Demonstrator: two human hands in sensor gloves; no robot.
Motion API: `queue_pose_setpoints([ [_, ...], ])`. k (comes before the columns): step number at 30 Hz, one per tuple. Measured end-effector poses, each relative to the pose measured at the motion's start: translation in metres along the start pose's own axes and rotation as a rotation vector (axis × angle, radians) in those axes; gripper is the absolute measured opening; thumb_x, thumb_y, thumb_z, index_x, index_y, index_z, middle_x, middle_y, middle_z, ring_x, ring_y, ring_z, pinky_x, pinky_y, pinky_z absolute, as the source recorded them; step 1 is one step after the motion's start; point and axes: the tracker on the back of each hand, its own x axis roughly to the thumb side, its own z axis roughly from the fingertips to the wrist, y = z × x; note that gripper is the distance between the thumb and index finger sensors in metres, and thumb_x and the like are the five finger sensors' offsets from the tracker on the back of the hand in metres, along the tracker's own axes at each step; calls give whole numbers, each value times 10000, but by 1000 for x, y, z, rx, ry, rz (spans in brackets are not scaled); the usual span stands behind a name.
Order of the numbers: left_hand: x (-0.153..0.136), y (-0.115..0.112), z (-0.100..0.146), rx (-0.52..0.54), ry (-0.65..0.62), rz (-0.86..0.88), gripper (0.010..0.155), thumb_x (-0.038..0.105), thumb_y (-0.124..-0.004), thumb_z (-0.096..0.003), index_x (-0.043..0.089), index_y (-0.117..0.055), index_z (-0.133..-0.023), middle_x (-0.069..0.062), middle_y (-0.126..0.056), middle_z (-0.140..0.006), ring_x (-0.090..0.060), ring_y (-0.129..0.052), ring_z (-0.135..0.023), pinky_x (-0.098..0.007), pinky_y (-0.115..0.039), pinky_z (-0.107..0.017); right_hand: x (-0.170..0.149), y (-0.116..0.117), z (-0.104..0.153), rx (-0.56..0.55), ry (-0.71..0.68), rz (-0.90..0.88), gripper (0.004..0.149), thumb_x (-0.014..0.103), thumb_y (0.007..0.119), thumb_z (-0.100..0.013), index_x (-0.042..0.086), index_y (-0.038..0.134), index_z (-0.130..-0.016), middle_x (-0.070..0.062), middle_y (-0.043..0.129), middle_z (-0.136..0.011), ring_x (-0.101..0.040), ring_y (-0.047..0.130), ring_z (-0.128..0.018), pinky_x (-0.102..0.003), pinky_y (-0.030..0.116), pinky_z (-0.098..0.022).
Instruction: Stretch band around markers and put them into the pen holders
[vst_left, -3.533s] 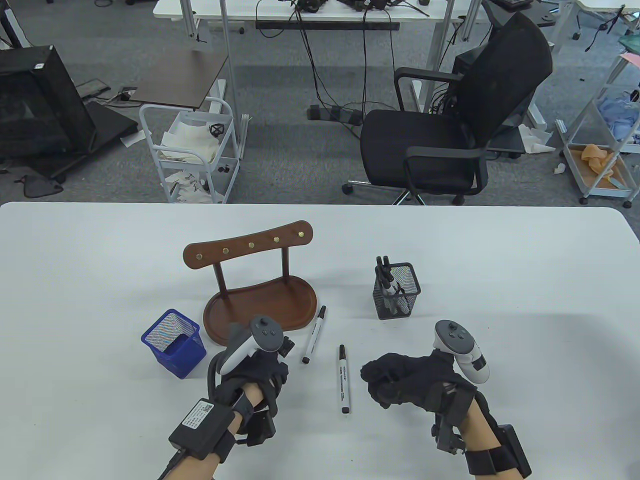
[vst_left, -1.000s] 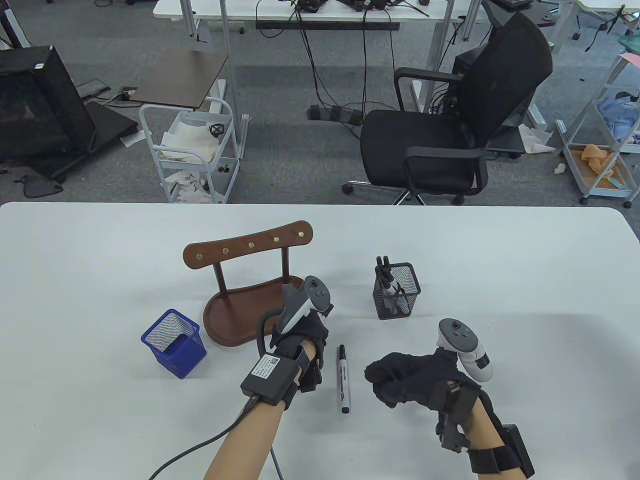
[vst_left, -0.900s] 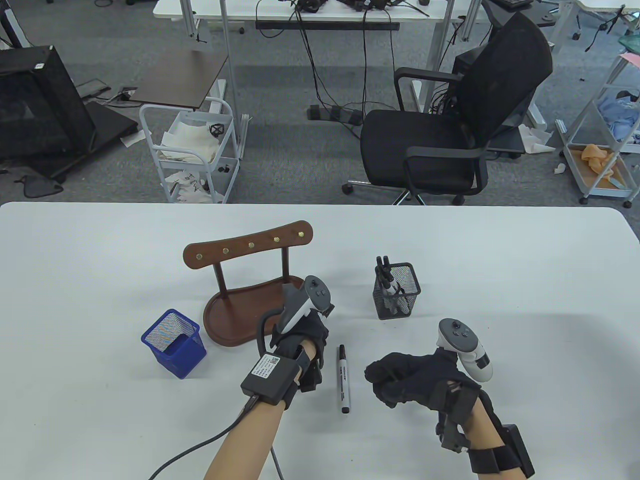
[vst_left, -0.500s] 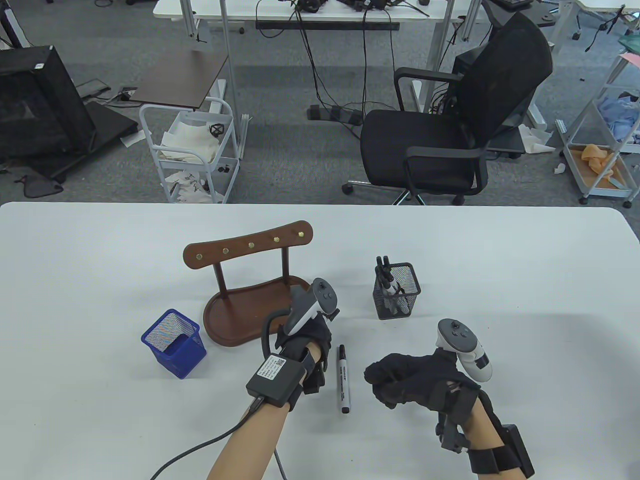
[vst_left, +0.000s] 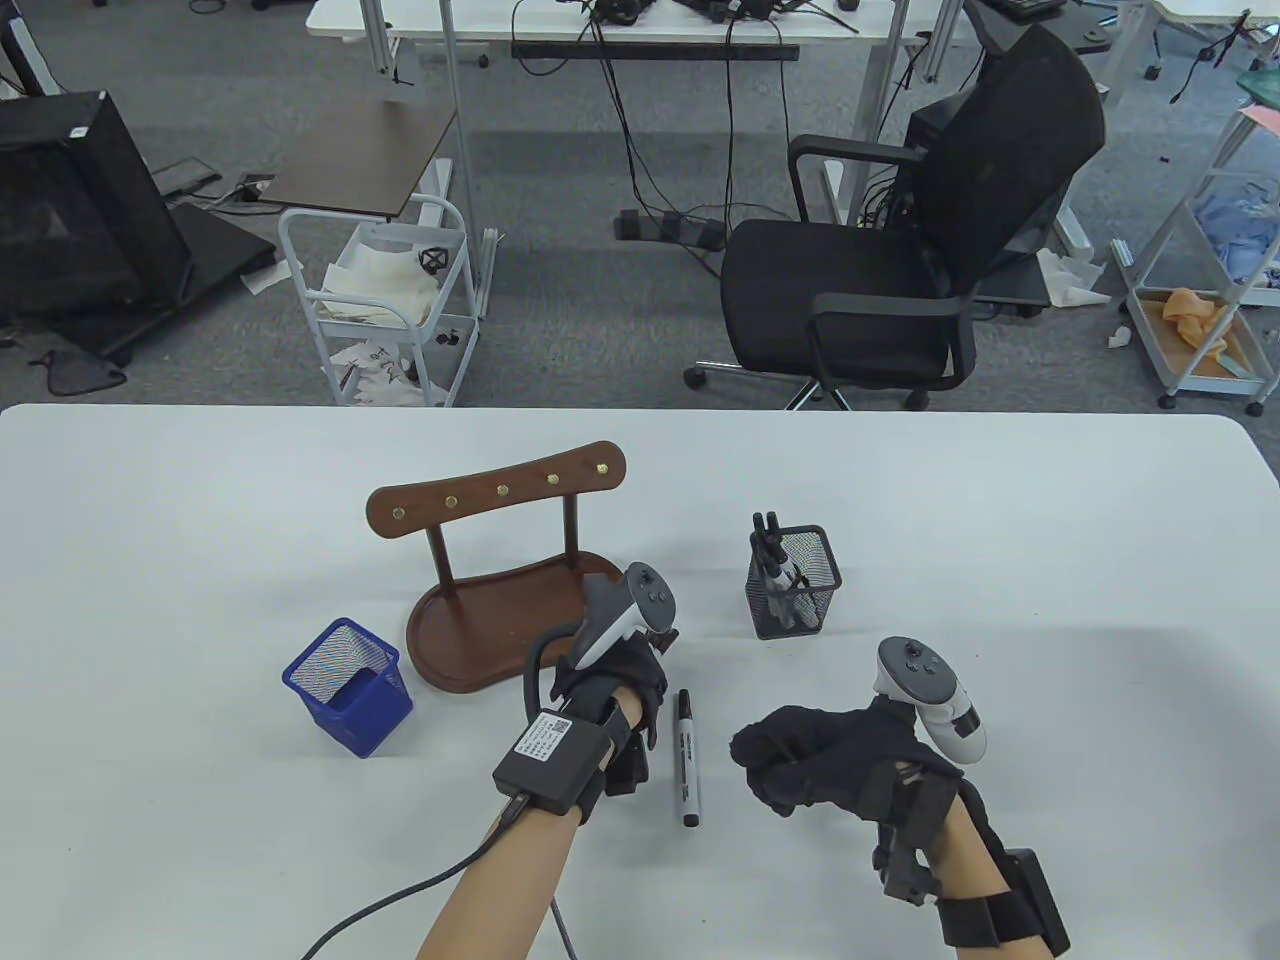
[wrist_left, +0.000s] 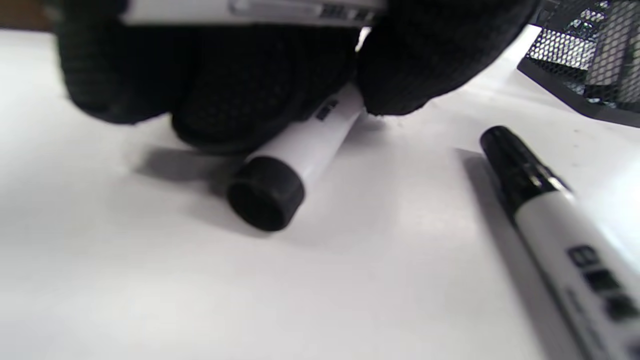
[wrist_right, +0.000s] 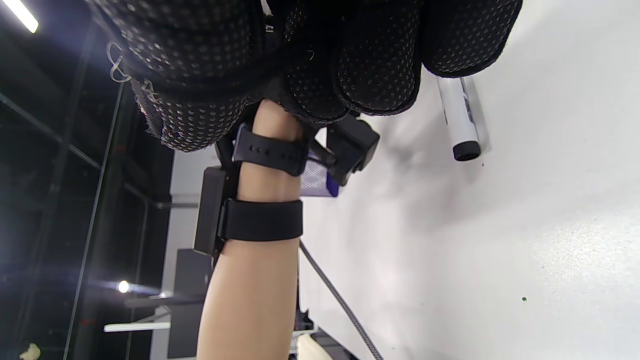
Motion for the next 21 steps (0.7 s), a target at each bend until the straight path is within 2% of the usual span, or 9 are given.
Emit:
queue_pose_setpoints([
  [9,-12,8,25,-77,-51,178,506,314,-824,-577,-6,-697,-947,-145,-915,-696,-290,-1010,-505,-517,-876,-409,-3,-5,2,-24,7,-14,510,346,946,-464,272,777,-938,-74,944,-810,-324,932,-646,-617,686,-635],
  [12,-15,10,32,-80,-67,208,507,314,-809,-581,5,-670,-958,-178,-868,-773,-338,-977,-603,-554,-848,-471,-3,-6,2,-23,7,-12,510,347,946,-462,273,777,-938,-73,944,-810,-325,932,-646,-617,687,-634],
  [16,-19,9,42,-89,-86,242,507,305,-801,-582,0,-653,-960,-276,-754,-951,-460,-895,-785,-612,-797,-565,-3,-6,2,-23,8,-12,511,346,946,-463,271,777,-939,-74,944,-809,-325,932,-645,-616,688,-633],
  [18,-21,7,47,-101,-96,260,506,308,-801,-584,-6,-657,-955,-332,-726,-1000,-488,-884,-821,-615,-799,-580,-3,-6,2,-23,10,-12,509,347,946,-464,271,778,-938,-74,944,-809,-325,932,-646,-618,687,-633],
  [21,-23,4,54,-112,-110,313,497,314,-799,-586,-2,-663,-944,-323,-745,-999,-483,-907,-819,-590,-827,-580,-3,-6,2,-25,13,-12,509,347,946,-463,270,779,-937,-75,943,-809,-326,931,-646,-617,687,-633],
])
